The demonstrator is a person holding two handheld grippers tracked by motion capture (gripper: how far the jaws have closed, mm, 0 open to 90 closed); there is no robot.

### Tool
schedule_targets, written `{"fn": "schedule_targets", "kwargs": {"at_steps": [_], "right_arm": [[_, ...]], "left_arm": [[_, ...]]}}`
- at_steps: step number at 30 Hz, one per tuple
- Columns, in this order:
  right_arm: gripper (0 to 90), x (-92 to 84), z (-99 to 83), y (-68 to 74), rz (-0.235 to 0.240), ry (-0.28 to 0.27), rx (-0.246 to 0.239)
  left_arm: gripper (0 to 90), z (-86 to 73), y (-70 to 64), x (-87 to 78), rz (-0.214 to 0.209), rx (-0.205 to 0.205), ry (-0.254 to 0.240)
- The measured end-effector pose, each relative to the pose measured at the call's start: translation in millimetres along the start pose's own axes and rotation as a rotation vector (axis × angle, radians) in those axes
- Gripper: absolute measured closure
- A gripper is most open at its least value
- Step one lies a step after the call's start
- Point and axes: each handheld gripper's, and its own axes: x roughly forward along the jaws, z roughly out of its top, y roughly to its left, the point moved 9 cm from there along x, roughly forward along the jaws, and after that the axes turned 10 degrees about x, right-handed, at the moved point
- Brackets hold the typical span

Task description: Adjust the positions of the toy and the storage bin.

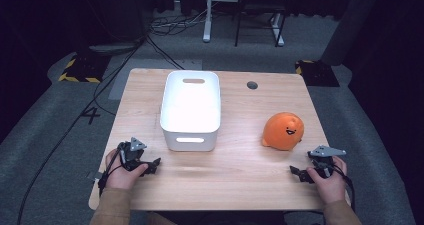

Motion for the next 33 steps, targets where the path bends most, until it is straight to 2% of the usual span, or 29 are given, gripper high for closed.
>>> {"fn": "schedule_targets", "kwargs": {"at_steps": [2,3,5,7,10,17,22,29,32,33], "right_arm": [[0.2,0.1,0.0,0.0,0.000,-0.001,0.000],[0.2,0.0,0.0,0.0,0.000,0.000,0.000],[0.2,0.1,0.0,0.0,-0.001,-0.002,0.000],[0.2,0.1,-0.1,0.1,-0.002,-0.002,0.002],[0.2,-0.6,-0.6,0.2,-0.004,0.003,0.006],[0.2,-0.6,-0.5,0.1,-0.004,0.003,0.005],[0.2,-0.6,-0.6,0.2,-0.004,0.003,0.006],[0.2,-0.6,-0.6,0.2,-0.004,0.003,0.005],[0.2,-0.5,-0.6,0.0,-0.005,0.002,0.004],[0.2,-0.5,-0.6,0.1,-0.004,0.002,0.004]], "left_arm": [[15.4,-1.6,1.3,-2.8,0.010,-0.001,0.016],[17.4,-2.4,4.2,-6.7,0.030,-0.005,0.031],[18.2,-2.0,5.2,-9.1,0.036,-0.012,0.037],[17.5,5.5,3.6,-16.9,0.017,-0.052,0.006],[18.6,11.4,1.3,-22.6,0.000,-0.068,-0.021],[21.4,27.2,-3.4,-41.9,-0.023,-0.035,-0.053],[21.2,34.0,-5.6,-51.9,-0.033,-0.033,-0.070],[20.6,54.2,-5.7,-66.8,-0.050,-0.069,-0.160],[20.6,59.2,-5.6,-69.6,-0.054,-0.069,-0.173],[20.6,64.0,-4.7,-71.7,-0.054,-0.050,-0.194]]}}
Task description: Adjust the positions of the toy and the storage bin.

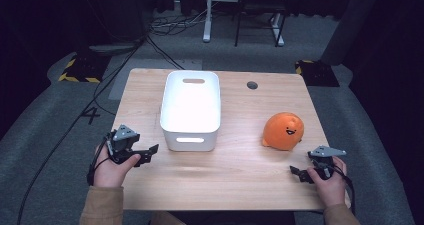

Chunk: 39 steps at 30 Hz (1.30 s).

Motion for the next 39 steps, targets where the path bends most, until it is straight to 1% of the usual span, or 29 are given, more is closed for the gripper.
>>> {"fn": "schedule_targets", "kwargs": {"at_steps": [1,2,3,4,5,6,7,9,10,12,14,15,16,19,20,23,24,25,27,28,30,33,37,39], "right_arm": [[0.2,0.0,0.0,0.0,0.000,0.000,0.000],[0.2,-0.1,-0.1,0.2,0.000,0.001,0.003],[0.2,-0.1,-0.1,0.2,0.000,0.001,0.003],[0.2,-0.1,-0.2,0.2,0.000,0.002,0.003],[0.2,-0.1,-0.2,0.2,0.000,0.002,0.003],[0.2,0.0,0.0,0.0,0.000,0.000,0.000],[0.2,-0.1,-0.1,0.2,0.001,0.001,0.003],[0.2,0.0,0.0,0.0,0.000,0.000,0.000],[0.2,-0.1,-0.1,0.2,0.000,0.001,0.003],[0.2,0.0,-0.1,0.1,0.000,0.001,0.001],[0.2,-0.1,-0.1,0.2,0.001,0.001,0.003],[0.2,0.0,-0.1,0.1,0.000,0.001,0.001],[0.2,-0.1,-0.1,0.2,0.000,0.001,0.003],[0.2,0.0,-0.1,0.1,0.000,0.001,0.001],[0.2,0.0,0.0,0.0,0.000,0.000,0.000],[0.2,0.0,0.0,0.1,0.001,0.001,0.002],[0.2,-0.1,-0.1,0.2,0.001,0.001,0.003],[0.2,0.0,0.0,0.0,0.000,0.000,0.001],[0.2,0.0,0.0,0.0,0.000,0.000,0.000],[0.2,0.0,0.0,0.0,0.000,0.000,0.000],[0.2,0.0,-0.1,0.1,0.000,0.001,0.001],[0.2,0.0,0.0,0.0,0.000,0.000,0.000],[0.2,-0.1,-0.1,0.2,0.000,0.001,0.003],[0.2,0.0,0.0,0.0,0.000,0.000,0.000]], "left_arm": [[20.6,0.0,0.0,0.0,0.000,0.000,0.000],[20.6,4.7,-0.4,-1.3,-0.002,0.018,-0.011],[20.6,4.7,-0.4,-1.3,-0.002,0.018,-0.011],[20.6,7.6,0.1,-2.1,0.003,0.024,-0.017],[20.7,10.8,-0.2,-2.6,0.003,0.020,-0.027],[20.8,17.0,-0.3,-4.2,0.002,0.024,-0.044],[21.0,17.0,-0.3,-4.2,0.002,0.024,-0.044],[21.3,23.0,-0.9,-5.2,0.000,0.029,-0.062],[21.4,28.5,-1.0,-6.1,0.000,0.035,-0.073],[22.1,33.5,-1.3,-6.8,-0.002,0.042,-0.083],[22.4,35.9,-2.1,-7.1,-0.010,0.040,-0.087],[22.8,40.5,-2.0,-7.3,-0.005,0.040,-0.099],[23.1,42.5,-1.8,-7.8,-0.005,0.043,-0.103],[23.8,49.4,-2.2,-9.4,-0.010,0.036,-0.130],[24.1,52.0,-2.1,-9.5,-0.011,0.035,-0.145],[24.2,60.2,-4.2,-10.3,-0.040,0.024,-0.195],[24.2,63.2,-3.9,-9.7,-0.034,0.016,-0.214],[24.2,63.2,-3.9,-9.7,-0.034,0.016,-0.214],[24.1,69.9,-0.8,-8.0,-0.015,0.013,-0.245],[24.2,69.9,-0.8,-8.0,-0.015,0.013,-0.245],[24.2,73.4,1.1,-4.7,-0.006,0.015,-0.262],[24.9,77.7,0.9,2.5,-0.012,0.006,-0.277],[26.8,82.0,2.5,14.3,-0.029,0.007,-0.277],[28.6,82.5,4.0,20.2,-0.025,0.018,-0.266]]}}
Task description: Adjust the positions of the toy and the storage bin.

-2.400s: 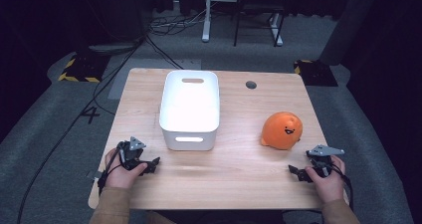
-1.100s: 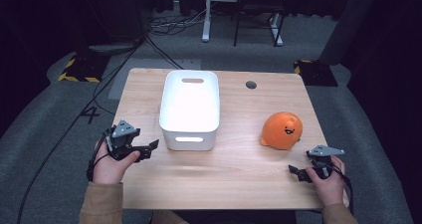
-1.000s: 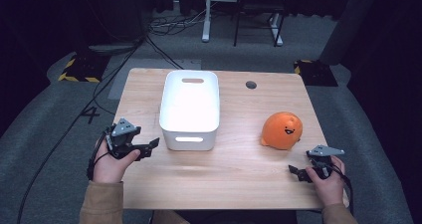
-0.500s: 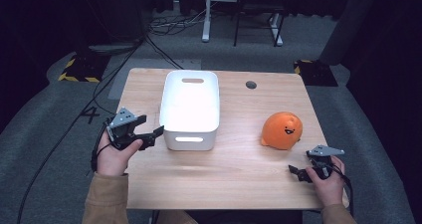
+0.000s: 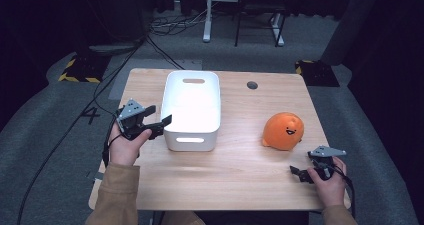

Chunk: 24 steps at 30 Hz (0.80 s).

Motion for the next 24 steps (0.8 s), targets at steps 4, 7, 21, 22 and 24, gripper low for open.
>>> {"fn": "schedule_targets", "kwargs": {"at_steps": [4,7,21,22,24], "right_arm": [[0.2,-0.1,0.0,0.1,0.000,0.000,0.001],[0.2,-0.1,-0.1,0.2,0.000,0.001,0.003],[0.2,-0.1,0.0,0.1,0.001,0.001,0.001],[0.2,0.0,0.0,0.0,-0.001,0.000,0.000],[0.2,-0.1,-0.2,0.2,0.001,0.002,0.003]], "left_arm": [[30.3,-4.9,1.9,10.9,-0.012,0.001,0.023],[30.7,-10.4,3.4,16.9,-0.010,-0.006,0.041],[33.5,-23.2,-1.8,24.1,-0.021,-0.008,0.048],[32.4,-23.2,-2.9,24.0,-0.017,-0.009,0.047],[32.8,-23.6,-4.0,23.2,-0.011,0.001,0.050]]}}
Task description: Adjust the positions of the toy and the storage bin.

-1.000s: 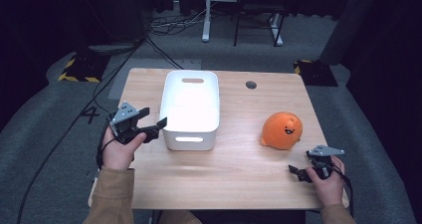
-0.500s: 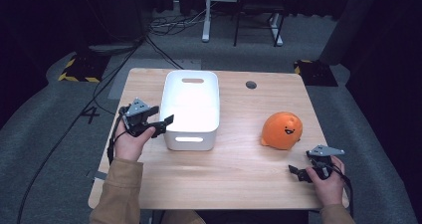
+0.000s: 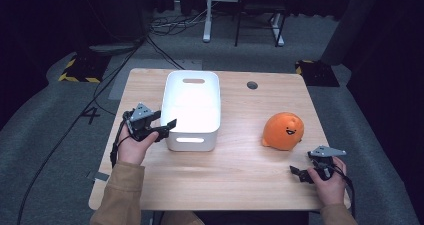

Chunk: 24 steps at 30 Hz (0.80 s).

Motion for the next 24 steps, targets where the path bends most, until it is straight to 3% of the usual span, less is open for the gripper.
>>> {"fn": "schedule_targets", "kwargs": {"at_steps": [8,24], "right_arm": [[0.2,0.0,0.1,-0.1,-0.001,-0.001,-0.001],[0.2,0.1,0.2,-0.2,-0.001,-0.002,-0.003]], "left_arm": [[32.7,-0.1,-10.1,-1.2,0.010,-0.001,0.002],[31.2,-1.7,-66.7,-9.6,-0.055,0.096,0.045]]}}
